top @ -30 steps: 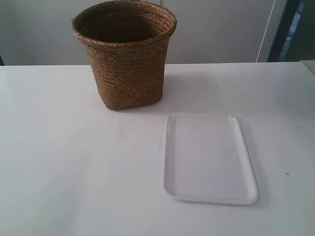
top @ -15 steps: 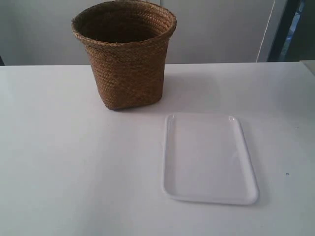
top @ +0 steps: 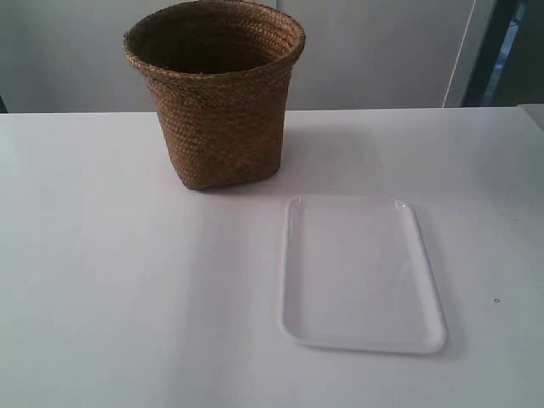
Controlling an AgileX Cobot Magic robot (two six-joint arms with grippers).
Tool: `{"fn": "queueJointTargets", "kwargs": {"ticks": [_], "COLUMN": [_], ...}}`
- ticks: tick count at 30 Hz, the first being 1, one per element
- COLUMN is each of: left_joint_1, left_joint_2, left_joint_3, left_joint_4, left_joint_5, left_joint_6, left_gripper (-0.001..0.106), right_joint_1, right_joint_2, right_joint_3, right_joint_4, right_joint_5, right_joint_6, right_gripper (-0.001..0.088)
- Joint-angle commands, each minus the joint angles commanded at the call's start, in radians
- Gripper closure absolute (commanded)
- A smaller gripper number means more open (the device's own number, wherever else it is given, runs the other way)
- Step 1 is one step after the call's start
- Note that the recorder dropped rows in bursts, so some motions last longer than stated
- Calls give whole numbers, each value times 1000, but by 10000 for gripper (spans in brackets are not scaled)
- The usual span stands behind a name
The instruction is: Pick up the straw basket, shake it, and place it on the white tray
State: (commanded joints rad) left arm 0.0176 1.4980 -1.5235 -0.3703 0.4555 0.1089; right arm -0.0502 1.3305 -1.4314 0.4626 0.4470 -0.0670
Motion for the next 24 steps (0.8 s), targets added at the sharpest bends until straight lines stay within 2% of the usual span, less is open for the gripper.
{"fn": "queueJointTargets", "kwargs": {"ticks": [3,5,8,11,15,18,24], "left_joint_1": [0,0,0,9,10,10,10], "left_joint_2": [88,137,206,262,306,321,351], "left_joint_3": [-109,-175,-266,-333,-365,-363,-363], "left_joint_4": [0,0,0,-7,-11,-11,-15], "left_joint_5": [115,151,164,169,146,138,144], "left_joint_6": [0,0,-14,-100,-146,-146,-146], "left_gripper": [1053,1053,1053,1053,1053,1053,1053], "right_joint_1": [20,40,70,92,103,103,103], "right_joint_2": [159,254,389,484,551,570,581], "right_joint_3": [-159,-244,-359,-431,-475,-477,-473], "right_joint_4": [37,66,68,68,153,226,188], "right_joint_5": [142,196,239,247,268,262,242], "right_joint_6": [-42,-42,-42,-78,-324,-385,-381], "right_gripper": [868,868,868,868,866,827,728]}}
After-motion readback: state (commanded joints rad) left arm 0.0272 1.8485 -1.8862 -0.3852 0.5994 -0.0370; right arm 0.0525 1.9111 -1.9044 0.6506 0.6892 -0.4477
